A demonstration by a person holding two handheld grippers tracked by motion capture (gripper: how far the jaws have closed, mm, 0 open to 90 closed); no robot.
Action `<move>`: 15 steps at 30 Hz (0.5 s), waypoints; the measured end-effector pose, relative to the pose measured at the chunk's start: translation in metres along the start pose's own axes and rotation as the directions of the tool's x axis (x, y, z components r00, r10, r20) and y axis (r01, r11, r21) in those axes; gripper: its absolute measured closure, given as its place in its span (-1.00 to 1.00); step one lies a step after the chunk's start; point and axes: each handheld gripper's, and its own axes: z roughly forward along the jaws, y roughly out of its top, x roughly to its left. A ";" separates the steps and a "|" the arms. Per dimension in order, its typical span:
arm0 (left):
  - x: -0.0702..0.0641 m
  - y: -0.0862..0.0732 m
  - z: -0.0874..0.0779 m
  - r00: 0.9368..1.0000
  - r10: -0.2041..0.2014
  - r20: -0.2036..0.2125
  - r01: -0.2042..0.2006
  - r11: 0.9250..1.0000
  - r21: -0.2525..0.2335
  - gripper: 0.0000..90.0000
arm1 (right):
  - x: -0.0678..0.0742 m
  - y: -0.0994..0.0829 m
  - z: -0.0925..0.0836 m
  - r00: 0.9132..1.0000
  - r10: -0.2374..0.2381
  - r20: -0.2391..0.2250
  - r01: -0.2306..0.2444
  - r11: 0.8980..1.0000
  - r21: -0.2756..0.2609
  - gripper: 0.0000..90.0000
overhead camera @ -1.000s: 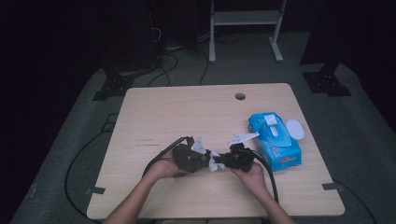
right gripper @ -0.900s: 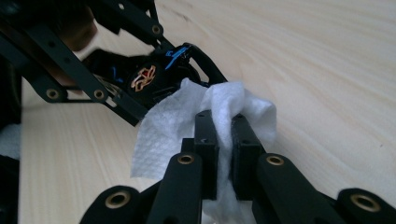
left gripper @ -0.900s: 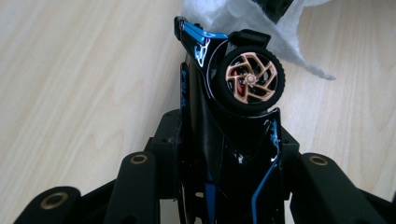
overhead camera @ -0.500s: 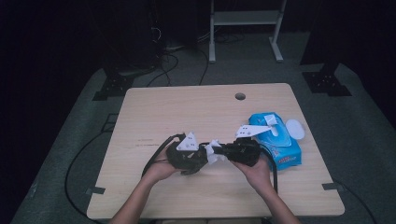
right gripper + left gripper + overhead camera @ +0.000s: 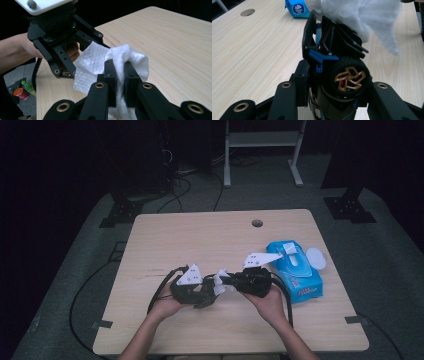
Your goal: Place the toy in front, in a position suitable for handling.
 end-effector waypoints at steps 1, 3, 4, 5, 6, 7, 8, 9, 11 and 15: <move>0.000 0.000 0.000 1.000 0.002 0.001 -0.002 1.000 0.000 0.27 | 0.002 0.001 0.000 1.000 -0.004 0.009 0.004 1.000 0.001 0.85; -0.001 0.001 0.001 1.000 0.001 0.005 -0.001 1.000 -0.008 0.27 | 0.006 0.002 0.000 1.000 -0.021 0.019 0.021 1.000 0.001 0.85; -0.001 0.001 0.001 1.000 0.001 0.003 -0.001 1.000 -0.008 0.27 | 0.009 0.004 0.000 0.999 -0.034 0.017 0.034 0.999 -0.005 0.85; -0.001 0.001 0.000 1.000 0.001 0.002 -0.001 1.000 -0.009 0.27 | 0.011 0.005 0.000 0.999 -0.041 0.015 0.041 0.999 -0.007 0.85; -0.001 0.001 0.000 1.000 0.002 0.001 -0.002 1.000 -0.009 0.27 | 0.011 0.006 0.000 0.999 -0.044 0.015 0.044 0.999 -0.010 0.85; -0.001 0.000 0.000 1.000 0.005 0.001 -0.005 1.000 -0.012 0.27 | 0.011 0.006 -0.001 0.999 -0.040 0.016 0.041 0.999 -0.008 0.85; -0.001 0.000 -0.001 1.000 0.003 0.001 -0.003 1.000 -0.009 0.27 | 0.009 0.005 -0.002 0.999 -0.037 0.020 0.037 0.999 -0.009 0.85; 0.000 -0.001 -0.002 1.000 0.004 -0.002 -0.004 1.000 -0.005 0.27 | 0.006 0.003 -0.003 0.999 -0.031 0.033 0.032 0.999 -0.005 0.85; 0.000 -0.002 -0.002 1.000 -0.005 -0.002 0.005 1.000 -0.014 0.27 | -0.002 -0.002 -0.003 0.998 -0.018 0.059 0.017 1.000 0.011 0.85; -0.001 -0.001 -0.001 1.000 0.000 0.004 0.000 1.000 -0.013 0.27 | -0.004 -0.006 -0.004 0.998 0.007 0.057 -0.008 1.000 0.008 0.84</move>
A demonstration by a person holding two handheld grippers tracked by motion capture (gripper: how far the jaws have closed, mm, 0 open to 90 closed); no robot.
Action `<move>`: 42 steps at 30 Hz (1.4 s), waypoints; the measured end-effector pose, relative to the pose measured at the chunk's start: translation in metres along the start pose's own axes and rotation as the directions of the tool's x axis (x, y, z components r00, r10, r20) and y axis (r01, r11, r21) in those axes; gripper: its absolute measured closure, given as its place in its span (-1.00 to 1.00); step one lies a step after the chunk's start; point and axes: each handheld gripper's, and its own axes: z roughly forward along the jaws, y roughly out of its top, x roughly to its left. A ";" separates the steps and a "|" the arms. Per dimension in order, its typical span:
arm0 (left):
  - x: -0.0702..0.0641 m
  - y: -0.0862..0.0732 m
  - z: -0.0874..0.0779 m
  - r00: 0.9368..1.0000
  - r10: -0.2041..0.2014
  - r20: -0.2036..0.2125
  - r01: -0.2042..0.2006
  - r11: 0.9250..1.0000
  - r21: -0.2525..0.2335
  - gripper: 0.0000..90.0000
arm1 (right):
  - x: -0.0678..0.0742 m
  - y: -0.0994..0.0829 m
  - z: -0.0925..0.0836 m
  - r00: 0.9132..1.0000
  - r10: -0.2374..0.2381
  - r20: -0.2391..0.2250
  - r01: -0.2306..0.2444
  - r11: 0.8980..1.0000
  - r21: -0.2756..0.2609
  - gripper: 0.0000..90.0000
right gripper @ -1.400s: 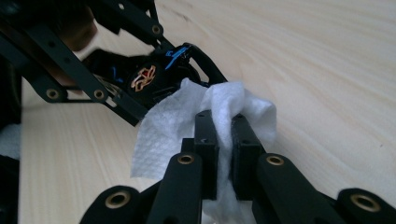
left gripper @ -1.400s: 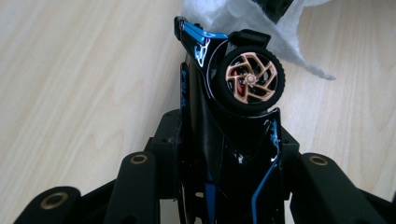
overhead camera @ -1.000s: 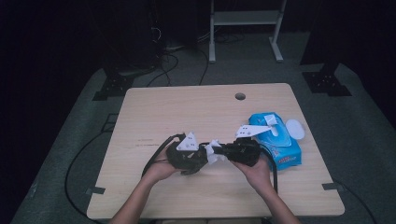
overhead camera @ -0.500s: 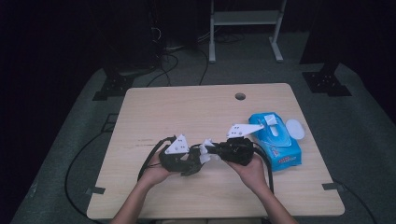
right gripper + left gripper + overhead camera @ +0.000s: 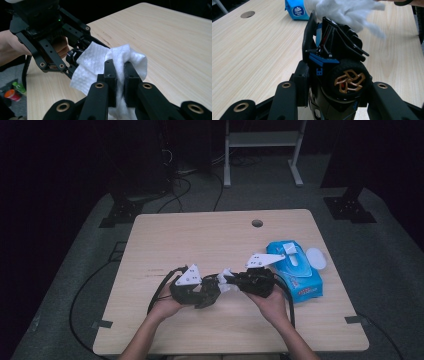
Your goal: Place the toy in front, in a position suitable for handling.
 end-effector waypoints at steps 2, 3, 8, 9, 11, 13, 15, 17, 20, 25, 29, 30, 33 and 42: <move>0.000 0.000 0.000 1.000 0.000 -0.001 0.000 1.000 0.000 0.27 | 0.005 0.005 -0.002 1.000 -0.025 -0.012 0.024 1.000 -0.019 0.84; 0.000 0.000 0.000 1.000 0.000 -0.003 0.000 1.000 0.000 0.27 | 0.007 0.008 -0.004 0.999 -0.032 -0.016 0.032 0.999 -0.029 0.84; 0.000 -0.001 -0.002 1.000 0.001 -0.007 -0.001 1.000 0.000 0.27 | 0.004 0.004 -0.001 0.998 -0.048 0.028 0.047 0.999 0.008 0.84; 0.000 -0.001 -0.002 1.000 0.001 -0.007 -0.001 1.000 0.001 0.27 | 0.001 -0.001 0.002 0.999 -0.038 0.032 0.037 0.999 0.025 0.84; 0.000 -0.001 -0.002 1.000 0.000 -0.005 0.000 1.000 0.000 0.27 | -0.003 -0.009 0.005 1.000 -0.013 0.021 0.012 0.999 0.032 0.84; 0.001 -0.001 -0.001 1.000 -0.003 0.001 0.003 1.000 -0.004 0.27 | -0.002 -0.009 0.004 1.000 -0.008 0.019 0.007 1.000 0.026 0.84; 0.000 -0.001 -0.001 1.000 -0.006 0.002 0.006 1.000 -0.011 0.27 | 0.001 -0.003 -0.001 1.000 -0.009 0.004 0.009 1.000 -0.006 0.84; 0.001 -0.001 -0.001 1.000 -0.010 0.007 0.010 1.000 -0.017 0.27 | 0.004 0.002 -0.003 1.000 -0.021 -0.006 0.021 0.999 -0.024 0.84; 0.000 -0.001 -0.001 1.000 -0.005 0.008 0.005 1.000 -0.012 0.27 | 0.000 -0.001 -0.001 1.000 -0.008 -0.012 0.007 1.000 -0.024 0.84; -0.001 -0.001 -0.001 1.000 0.000 0.004 0.000 1.000 -0.012 0.27 | -0.003 -0.008 0.003 1.000 0.011 0.012 -0.011 1.000 0.003 0.84; -0.001 0.000 -0.001 1.000 0.004 -0.002 -0.004 1.000 -0.018 0.27 | 0.010 0.004 -0.003 0.999 -0.044 0.005 0.044 0.998 -0.046 0.84; -0.001 0.000 -0.002 1.000 -0.001 0.004 0.001 1.000 -0.022 0.27 | 0.011 0.005 -0.003 0.999 -0.053 0.006 0.053 0.997 -0.047 0.84; -0.002 0.000 -0.002 1.000 0.003 -0.003 -0.003 1.000 -0.011 0.27 | 0.003 -0.001 0.001 1.000 -0.021 0.010 0.022 0.999 -0.027 0.84; -0.003 0.001 0.000 1.000 0.010 0.001 -0.010 1.000 -0.013 0.27 | 0.010 0.007 -0.007 0.999 -0.017 -0.039 0.014 0.997 -0.078 0.84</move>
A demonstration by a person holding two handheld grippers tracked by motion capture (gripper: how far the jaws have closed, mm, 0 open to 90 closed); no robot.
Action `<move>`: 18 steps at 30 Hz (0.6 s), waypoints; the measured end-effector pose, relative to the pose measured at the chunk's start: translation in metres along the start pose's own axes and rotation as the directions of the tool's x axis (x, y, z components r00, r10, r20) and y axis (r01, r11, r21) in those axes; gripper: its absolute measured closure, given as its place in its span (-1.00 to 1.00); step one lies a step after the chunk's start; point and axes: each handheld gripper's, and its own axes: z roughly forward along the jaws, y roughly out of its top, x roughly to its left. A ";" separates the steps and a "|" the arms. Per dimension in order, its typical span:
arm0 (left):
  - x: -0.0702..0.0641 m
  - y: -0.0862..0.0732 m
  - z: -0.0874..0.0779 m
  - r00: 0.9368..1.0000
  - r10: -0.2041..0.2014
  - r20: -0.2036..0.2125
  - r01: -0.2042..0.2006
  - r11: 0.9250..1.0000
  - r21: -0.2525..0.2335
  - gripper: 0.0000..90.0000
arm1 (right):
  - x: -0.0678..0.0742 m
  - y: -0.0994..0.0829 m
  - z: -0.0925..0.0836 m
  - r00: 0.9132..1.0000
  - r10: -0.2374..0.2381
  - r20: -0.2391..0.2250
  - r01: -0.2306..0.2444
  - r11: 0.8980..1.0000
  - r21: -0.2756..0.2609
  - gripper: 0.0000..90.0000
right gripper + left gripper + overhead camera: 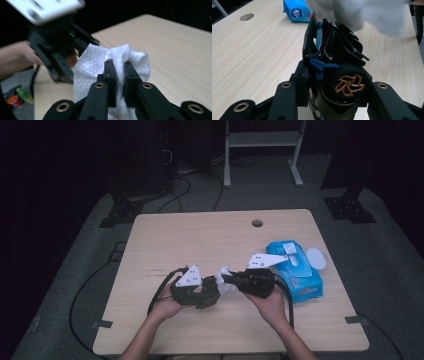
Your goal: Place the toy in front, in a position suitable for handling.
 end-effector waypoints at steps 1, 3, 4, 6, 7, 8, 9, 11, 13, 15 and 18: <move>0.000 0.000 0.000 1.000 0.000 0.000 0.000 1.000 0.002 0.27 | 0.001 0.001 0.000 1.000 -0.005 -0.003 0.005 1.000 -0.002 0.84; 0.000 0.000 -0.001 1.000 -0.003 0.002 0.003 1.000 0.002 0.27 | 0.003 0.001 0.002 1.000 -0.022 0.016 0.022 1.000 0.016 0.84; 0.000 0.000 -0.001 1.000 -0.003 0.000 0.003 1.000 0.001 0.27 | 0.000 -0.001 0.004 0.999 -0.023 0.025 0.022 0.999 0.029 0.84; -0.001 0.000 -0.001 1.000 0.000 -0.002 0.000 1.000 0.004 0.27 | -0.007 -0.008 0.006 0.999 0.010 0.032 -0.011 0.999 0.049 0.84; -0.001 0.000 -0.001 1.000 -0.001 -0.002 0.001 1.000 0.004 0.27 | -0.010 -0.010 0.005 0.999 0.033 0.025 -0.034 0.998 0.047 0.84; 0.000 0.000 -0.001 1.000 -0.002 -0.001 0.002 1.000 0.000 0.27 | -0.011 -0.011 0.004 0.999 0.042 0.021 -0.043 0.998 0.047 0.84; 0.000 0.000 0.000 1.000 0.000 0.002 0.000 1.000 -0.002 0.27 | -0.011 -0.011 0.004 0.999 0.044 0.022 -0.045 0.998 0.043 0.84; -0.001 0.001 0.001 1.000 0.003 0.000 -0.003 1.000 0.003 0.27 | -0.006 -0.006 0.004 0.999 0.034 0.007 -0.034 0.999 0.028 0.84; -0.004 0.003 0.002 1.000 0.015 -0.002 -0.015 1.000 0.009 0.27 | 0.005 0.004 0.008 1.000 0.002 -0.017 -0.002 1.000 0.014 0.84; -0.005 0.003 0.003 1.000 0.017 0.001 -0.017 1.000 0.005 0.27 | 0.012 0.009 0.012 0.999 -0.015 -0.035 0.016 1.000 0.014 0.84; -0.004 0.003 0.001 1.000 0.011 -0.002 -0.011 1.000 0.008 0.27 | 0.021 0.015 0.016 0.998 -0.065 -0.019 0.065 0.997 0.032 0.84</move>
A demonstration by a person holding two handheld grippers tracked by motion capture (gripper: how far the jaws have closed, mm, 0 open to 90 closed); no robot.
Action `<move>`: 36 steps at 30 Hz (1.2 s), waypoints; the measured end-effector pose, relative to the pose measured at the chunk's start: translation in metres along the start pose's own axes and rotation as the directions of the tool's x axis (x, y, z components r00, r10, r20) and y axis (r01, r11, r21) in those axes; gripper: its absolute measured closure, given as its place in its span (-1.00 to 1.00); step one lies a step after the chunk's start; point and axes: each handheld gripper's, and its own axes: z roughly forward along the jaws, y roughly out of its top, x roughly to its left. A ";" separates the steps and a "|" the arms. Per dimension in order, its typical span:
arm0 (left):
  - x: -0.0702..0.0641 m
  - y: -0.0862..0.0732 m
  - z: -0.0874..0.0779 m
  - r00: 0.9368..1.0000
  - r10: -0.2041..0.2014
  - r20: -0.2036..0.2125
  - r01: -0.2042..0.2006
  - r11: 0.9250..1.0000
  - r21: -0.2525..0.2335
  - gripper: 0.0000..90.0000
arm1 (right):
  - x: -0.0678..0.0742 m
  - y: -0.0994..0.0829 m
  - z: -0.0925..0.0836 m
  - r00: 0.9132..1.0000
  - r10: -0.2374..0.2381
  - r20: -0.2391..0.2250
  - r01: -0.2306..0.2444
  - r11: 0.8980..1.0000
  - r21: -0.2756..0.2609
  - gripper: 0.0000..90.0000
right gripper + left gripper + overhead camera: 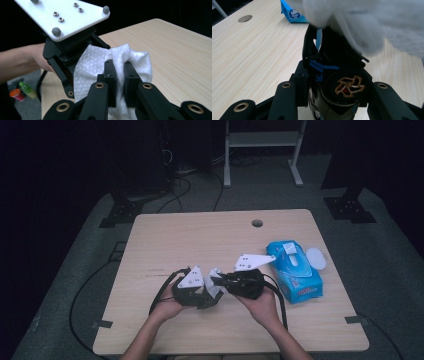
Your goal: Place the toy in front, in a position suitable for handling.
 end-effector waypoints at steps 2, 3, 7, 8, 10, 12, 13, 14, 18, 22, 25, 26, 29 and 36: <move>0.000 -0.001 -0.001 1.000 0.002 -0.003 -0.002 1.000 0.003 0.27 | -0.004 -0.001 -0.003 1.000 0.015 0.024 -0.015 1.000 0.009 0.85; 0.000 0.000 -0.001 1.000 0.002 -0.003 -0.002 1.000 0.002 0.27 | -0.006 -0.002 -0.004 0.999 0.018 0.048 -0.019 1.000 0.021 0.85; -0.002 0.002 0.003 1.000 0.009 0.003 -0.009 1.000 -0.002 0.27 | 0.000 -0.002 -0.001 0.999 0.020 0.026 -0.021 1.000 0.019 0.85; -0.002 0.002 0.003 1.000 0.008 0.005 -0.008 1.000 -0.005 0.27 | 0.003 -0.001 0.001 1.000 0.013 0.017 -0.013 1.000 0.019 0.85; -0.002 0.002 0.001 1.000 0.005 0.006 -0.005 1.000 -0.011 0.27 | 0.008 0.001 0.004 1.000 -0.007 0.004 0.006 1.000 0.021 0.85; -0.001 0.001 0.000 1.000 0.003 0.004 -0.003 1.000 -0.008 0.27 | 0.006 0.002 0.003 1.000 0.006 -0.019 -0.006 1.000 0.016 0.85; 0.000 0.001 0.000 1.000 0.000 0.002 0.000 1.000 -0.008 0.27 | 0.003 0.001 0.001 1.000 0.020 -0.016 -0.019 1.000 0.013 0.85; 0.000 0.000 0.000 1.000 -0.005 0.001 0.005 1.000 -0.009 0.27 | -0.001 0.000 -0.001 1.000 0.023 -0.001 -0.023 1.000 0.015 0.85; 0.001 0.000 -0.001 1.000 -0.003 0.000 0.003 1.000 -0.010 0.27 | -0.019 -0.011 -0.011 0.996 0.059 0.071 -0.061 0.998 0.026 0.85; 0.001 0.000 0.000 1.000 -0.003 -0.004 0.003 1.000 -0.007 0.27 | -0.028 -0.025 -0.010 0.992 0.093 0.082 -0.097 0.994 0.042 0.85; 0.001 0.000 0.000 1.000 -0.010 0.003 0.010 1.000 -0.017 0.27 | -0.031 -0.027 -0.011 0.991 0.118 0.068 -0.121 0.992 0.036 0.85; 0.001 0.000 0.000 1.000 -0.010 0.005 0.010 1.000 -0.021 0.28 | -0.030 -0.026 -0.011 0.991 0.115 0.065 -0.117 0.993 0.031 0.85; 0.001 0.001 0.000 1.000 -0.008 0.011 0.009 1.000 -0.029 0.27 | -0.024 -0.019 -0.013 0.994 0.106 0.042 -0.106 0.994 0.007 0.85; 0.003 0.000 -0.004 1.000 -0.012 0.001 0.012 1.000 -0.023 0.27 | -0.028 -0.022 -0.010 0.994 0.101 0.048 -0.102 0.995 0.014 0.85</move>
